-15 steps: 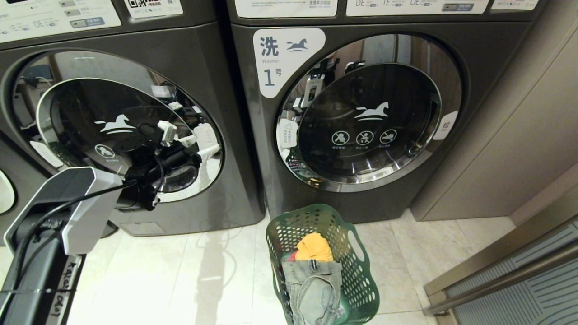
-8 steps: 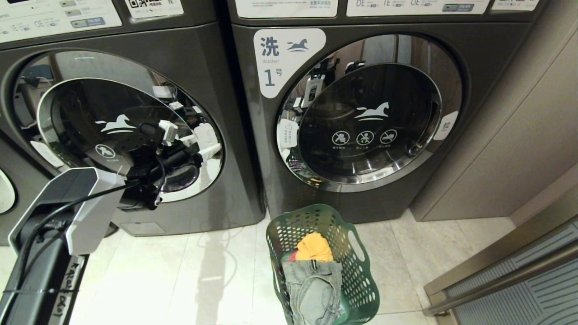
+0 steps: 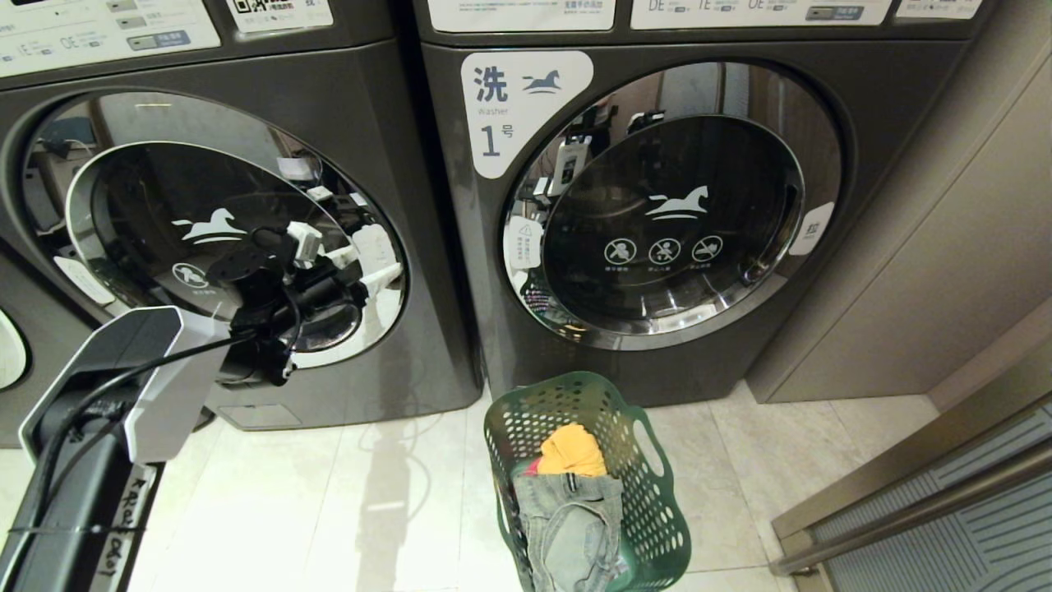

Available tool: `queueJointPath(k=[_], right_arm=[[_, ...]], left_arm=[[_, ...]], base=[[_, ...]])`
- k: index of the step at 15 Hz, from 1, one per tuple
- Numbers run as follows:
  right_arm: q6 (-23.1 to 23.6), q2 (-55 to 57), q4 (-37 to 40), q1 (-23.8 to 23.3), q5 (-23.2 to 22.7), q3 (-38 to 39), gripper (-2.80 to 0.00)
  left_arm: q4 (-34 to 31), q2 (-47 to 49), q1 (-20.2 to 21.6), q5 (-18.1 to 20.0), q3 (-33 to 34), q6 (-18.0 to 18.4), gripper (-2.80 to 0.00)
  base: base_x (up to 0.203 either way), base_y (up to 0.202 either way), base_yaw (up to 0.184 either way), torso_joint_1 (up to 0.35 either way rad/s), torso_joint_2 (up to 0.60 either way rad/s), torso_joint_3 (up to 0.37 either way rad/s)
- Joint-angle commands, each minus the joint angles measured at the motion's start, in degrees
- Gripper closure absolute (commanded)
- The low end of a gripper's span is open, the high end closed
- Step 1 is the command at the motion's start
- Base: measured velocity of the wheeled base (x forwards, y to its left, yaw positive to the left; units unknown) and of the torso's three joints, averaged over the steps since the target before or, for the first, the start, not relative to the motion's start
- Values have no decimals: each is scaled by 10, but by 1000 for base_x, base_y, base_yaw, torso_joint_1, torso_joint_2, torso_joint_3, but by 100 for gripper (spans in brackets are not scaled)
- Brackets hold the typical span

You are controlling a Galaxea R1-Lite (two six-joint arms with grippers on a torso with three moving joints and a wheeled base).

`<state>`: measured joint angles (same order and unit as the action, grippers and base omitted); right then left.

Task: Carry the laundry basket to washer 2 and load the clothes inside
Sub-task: Open the lid of the washing machine

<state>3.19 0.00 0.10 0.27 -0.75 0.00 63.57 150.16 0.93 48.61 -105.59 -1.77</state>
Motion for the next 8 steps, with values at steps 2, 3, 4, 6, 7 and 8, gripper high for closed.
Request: queueJointPath(k=[2,3,4,6,7,8], right_arm=[[1,1,0,0,0,0,0],[1,1,0,0,0,0,0],[1,1,0,0,0,0,0],[1,1,0,1,0,0,0],[1,1,0,0,0,0,0],[1,1,0,0,0,0,0]], left_arm=[[20,-4,-8,32,21,-1,-280],[30,-4,-11,33,29,-1,-280],[39,-5,-14,34,37,-2,-280],[59,-11,-16,34,59,-9,-280],[68,-15,-16,34,67,-12,-280],[74,-18,-16,37,73,-13,-280]], base=[[0,0,0,0,0,0],[0,0,0,0,0,0],[0,0,0,0,0,0],[0,0,0,0,0,0],[0,0,0,0,0,0],[0,0,0,0,0,0]])
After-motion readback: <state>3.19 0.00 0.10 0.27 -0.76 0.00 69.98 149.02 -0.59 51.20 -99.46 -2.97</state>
